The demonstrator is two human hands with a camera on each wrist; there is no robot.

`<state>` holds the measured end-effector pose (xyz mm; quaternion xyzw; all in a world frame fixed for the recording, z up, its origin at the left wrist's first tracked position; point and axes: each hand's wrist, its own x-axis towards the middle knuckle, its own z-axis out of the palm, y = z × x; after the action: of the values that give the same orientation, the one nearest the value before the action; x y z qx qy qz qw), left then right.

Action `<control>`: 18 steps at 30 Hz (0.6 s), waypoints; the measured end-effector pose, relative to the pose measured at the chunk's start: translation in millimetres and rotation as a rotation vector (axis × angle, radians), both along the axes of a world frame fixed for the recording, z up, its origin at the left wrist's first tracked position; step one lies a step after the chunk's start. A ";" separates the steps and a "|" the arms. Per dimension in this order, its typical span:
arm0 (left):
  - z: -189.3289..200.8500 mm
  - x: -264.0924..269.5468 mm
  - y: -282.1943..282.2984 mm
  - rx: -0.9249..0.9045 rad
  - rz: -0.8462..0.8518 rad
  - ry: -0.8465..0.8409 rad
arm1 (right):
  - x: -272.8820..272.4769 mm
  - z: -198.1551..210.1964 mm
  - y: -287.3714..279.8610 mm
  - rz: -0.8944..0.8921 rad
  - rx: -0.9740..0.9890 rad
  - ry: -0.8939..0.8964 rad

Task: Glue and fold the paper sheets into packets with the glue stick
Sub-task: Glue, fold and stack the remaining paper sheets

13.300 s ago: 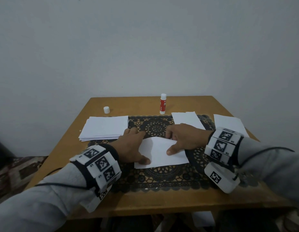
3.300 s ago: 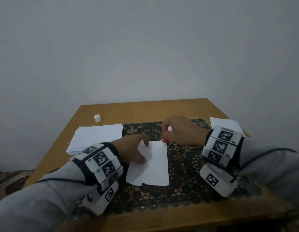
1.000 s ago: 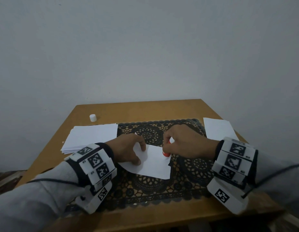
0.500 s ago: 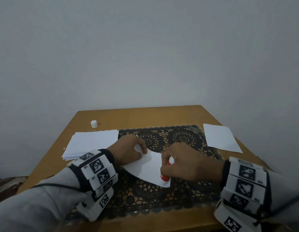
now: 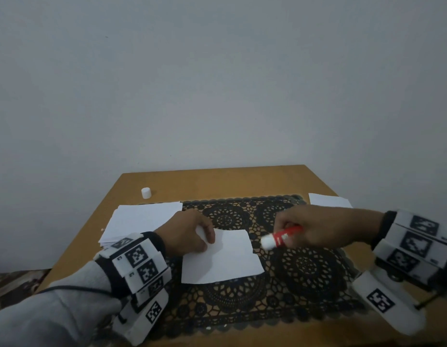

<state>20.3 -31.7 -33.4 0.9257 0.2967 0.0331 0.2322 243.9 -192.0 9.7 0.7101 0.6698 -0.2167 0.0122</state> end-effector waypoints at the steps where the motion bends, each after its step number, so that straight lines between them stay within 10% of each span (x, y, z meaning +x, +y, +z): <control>1: -1.8 -1.3 -0.2 0.011 0.025 0.001 | 4.8 -1.3 0.7 -0.054 0.050 0.045; 9: -5.3 0.6 -10.5 0.091 0.052 0.165 | 29.0 -21.1 53.4 -0.341 0.600 0.226; 18: -4.5 -1.8 -11.6 0.126 0.005 0.190 | 46.8 -34.4 142.8 -0.538 0.610 0.095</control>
<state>18.5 -43.2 -37.8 0.9366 0.3171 -0.0359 0.1444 290.7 -49.2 -24.7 0.8203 0.4935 -0.0361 -0.2870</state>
